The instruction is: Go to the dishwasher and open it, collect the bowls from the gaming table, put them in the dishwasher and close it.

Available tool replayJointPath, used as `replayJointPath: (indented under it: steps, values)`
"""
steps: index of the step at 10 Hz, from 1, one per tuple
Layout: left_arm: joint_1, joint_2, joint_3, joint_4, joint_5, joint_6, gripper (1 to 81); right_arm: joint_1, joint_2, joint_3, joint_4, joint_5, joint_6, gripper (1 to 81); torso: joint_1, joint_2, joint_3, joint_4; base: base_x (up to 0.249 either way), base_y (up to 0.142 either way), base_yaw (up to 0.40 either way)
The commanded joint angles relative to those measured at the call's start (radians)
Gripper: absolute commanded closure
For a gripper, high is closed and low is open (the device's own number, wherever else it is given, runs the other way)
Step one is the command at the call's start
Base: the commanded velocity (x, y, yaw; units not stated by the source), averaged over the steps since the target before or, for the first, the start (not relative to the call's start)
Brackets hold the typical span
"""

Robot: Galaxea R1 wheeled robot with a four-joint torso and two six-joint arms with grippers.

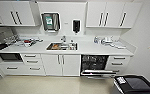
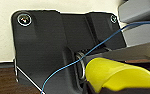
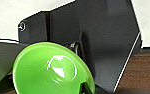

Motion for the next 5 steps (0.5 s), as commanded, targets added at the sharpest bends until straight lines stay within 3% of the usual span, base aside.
replayJointPath:
  steps: [1,5]
  values:
    - [-0.022,-0.006,0.003,0.007,0.031,-0.001,81.1,0.038,0.001,0.005,-0.005,-0.049,-0.003,81.1,0.000,0.000,0.000,0.000,0.135,0.000,0.000]
    - [-0.022,-0.006,0.003,0.007,0.031,-0.001,81.1,0.036,-0.002,0.005,-0.002,-0.049,0.000,81.1,0.000,0.000,0.000,0.000,0.134,0.000,0.000]
